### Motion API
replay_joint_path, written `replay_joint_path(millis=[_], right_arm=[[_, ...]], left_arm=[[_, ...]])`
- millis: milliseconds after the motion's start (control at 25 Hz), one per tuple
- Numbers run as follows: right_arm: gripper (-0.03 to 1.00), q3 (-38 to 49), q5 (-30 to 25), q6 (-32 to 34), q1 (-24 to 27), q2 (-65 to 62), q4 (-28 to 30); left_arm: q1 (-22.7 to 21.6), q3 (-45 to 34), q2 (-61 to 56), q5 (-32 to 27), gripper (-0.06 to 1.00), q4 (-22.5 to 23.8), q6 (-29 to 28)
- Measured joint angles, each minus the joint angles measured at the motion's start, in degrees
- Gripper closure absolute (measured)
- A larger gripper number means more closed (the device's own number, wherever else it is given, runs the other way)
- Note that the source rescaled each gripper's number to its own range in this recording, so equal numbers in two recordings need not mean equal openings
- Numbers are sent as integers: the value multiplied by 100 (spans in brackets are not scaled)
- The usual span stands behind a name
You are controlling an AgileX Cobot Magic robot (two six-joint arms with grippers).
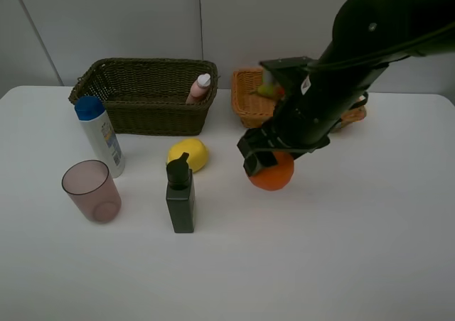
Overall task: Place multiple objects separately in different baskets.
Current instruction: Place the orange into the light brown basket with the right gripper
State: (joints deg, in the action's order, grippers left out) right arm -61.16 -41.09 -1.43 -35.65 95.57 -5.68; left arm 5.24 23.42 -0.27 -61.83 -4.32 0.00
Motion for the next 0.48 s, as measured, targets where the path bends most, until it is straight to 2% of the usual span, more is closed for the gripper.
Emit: replay_joint_path(millis=[200,480], right_arm=[[36,-618,-156,143,138,0,217],[36,-1407,-173,143,590,101,365]], left_arm=[[0,0,0,0,-6,0,0],[0,0,0,0,-6,0,0]])
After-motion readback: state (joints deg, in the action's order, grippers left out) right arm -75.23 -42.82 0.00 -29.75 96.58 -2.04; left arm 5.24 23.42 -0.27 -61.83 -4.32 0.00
